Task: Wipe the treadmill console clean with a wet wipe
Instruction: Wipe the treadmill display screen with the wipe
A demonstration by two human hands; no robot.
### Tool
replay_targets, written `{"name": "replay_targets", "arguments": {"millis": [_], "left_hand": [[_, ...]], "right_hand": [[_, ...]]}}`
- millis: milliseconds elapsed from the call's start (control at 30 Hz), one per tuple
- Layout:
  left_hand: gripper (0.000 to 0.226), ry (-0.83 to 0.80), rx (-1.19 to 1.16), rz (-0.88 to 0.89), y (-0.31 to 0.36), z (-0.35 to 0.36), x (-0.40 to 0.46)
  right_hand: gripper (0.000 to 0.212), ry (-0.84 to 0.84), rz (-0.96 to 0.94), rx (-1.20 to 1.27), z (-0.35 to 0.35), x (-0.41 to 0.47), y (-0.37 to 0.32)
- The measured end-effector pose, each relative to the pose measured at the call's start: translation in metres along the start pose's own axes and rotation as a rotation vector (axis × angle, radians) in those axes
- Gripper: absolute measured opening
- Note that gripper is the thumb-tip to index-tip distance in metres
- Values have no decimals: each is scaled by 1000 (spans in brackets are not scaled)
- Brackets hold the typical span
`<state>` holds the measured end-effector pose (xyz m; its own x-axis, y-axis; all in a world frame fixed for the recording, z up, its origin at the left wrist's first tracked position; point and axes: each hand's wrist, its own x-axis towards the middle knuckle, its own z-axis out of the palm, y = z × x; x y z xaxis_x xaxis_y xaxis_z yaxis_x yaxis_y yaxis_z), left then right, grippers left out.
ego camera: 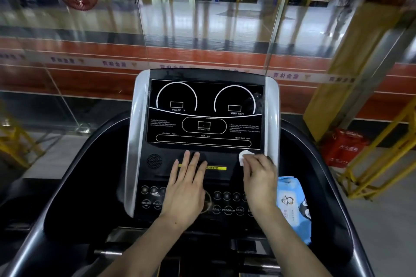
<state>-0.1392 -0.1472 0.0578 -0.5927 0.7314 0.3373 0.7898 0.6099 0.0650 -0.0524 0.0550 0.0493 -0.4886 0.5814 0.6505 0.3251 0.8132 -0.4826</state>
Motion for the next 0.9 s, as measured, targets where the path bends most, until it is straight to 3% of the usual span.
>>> {"name": "replay_targets", "arguments": {"millis": [200, 433, 633, 833, 900], "left_hand": [[65, 0, 30, 3, -33, -5, -7], [67, -27, 15, 29, -52, -9, -7], [64, -25, -24, 75, -52, -8, -9], [63, -33, -69, 132, -41, 1, -19], [62, -26, -106, 150, -36, 5, -25]], "right_hand": [[21, -175, -189, -22, 34, -19, -74], [16, 94, 116, -136, -2, 2, -4], [14, 164, 166, -78, -6, -13, -13], [11, 81, 235, 75, -28, -46, -11], [11, 35, 340, 176, -35, -59, -14]]}}
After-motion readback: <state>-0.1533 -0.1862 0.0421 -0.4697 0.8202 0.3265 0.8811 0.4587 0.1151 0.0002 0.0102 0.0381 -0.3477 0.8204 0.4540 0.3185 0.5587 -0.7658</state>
